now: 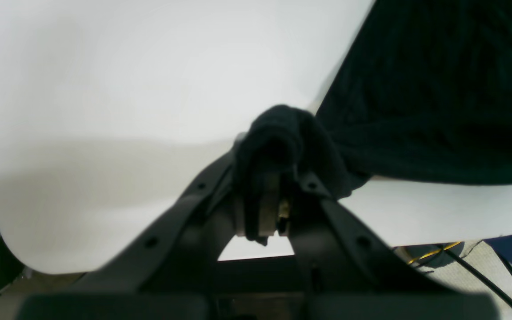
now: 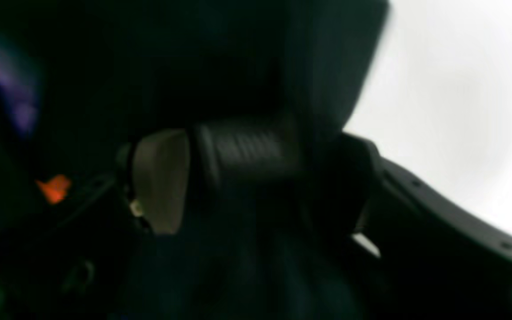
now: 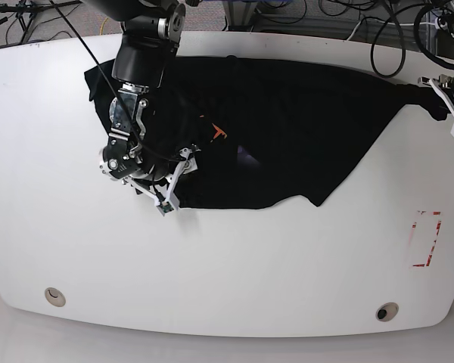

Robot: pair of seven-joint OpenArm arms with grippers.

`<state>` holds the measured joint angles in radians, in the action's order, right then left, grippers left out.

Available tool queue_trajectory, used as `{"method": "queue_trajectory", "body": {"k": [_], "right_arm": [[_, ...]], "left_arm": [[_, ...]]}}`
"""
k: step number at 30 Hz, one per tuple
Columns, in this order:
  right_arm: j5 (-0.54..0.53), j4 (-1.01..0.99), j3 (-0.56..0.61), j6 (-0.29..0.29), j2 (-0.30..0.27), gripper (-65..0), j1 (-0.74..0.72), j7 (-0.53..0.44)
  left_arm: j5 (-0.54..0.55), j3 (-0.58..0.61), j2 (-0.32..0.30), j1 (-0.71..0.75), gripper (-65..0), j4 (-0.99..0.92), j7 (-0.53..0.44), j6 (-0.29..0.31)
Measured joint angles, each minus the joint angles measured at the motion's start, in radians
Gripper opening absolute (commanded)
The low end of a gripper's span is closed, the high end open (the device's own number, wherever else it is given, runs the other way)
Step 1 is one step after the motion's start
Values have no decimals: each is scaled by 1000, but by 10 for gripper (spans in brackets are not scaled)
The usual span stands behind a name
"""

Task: Fold the T-shirt properly
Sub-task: 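Move the right gripper onto the shirt's bunched edge and grasp it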

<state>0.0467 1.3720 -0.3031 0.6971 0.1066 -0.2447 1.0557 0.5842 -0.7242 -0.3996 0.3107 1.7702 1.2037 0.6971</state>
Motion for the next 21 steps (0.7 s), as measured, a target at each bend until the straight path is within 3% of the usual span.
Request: {"method": "queue_trajectory", "body": {"k": [9,19,21], "right_arm": [[-47,-61,-13,1,-2,-188,-7,-88],[-35,-80,55,2,-13,-317,-13,-102],[-35,-78,66,2,-13,-270,-12,-102]], "left_arm": [[-1,0,0,0,-650,0,0,0],[-3,0,-3,2,-650,0,-1,0],[-3,0,-3,2,-650,0,0,0]]}}
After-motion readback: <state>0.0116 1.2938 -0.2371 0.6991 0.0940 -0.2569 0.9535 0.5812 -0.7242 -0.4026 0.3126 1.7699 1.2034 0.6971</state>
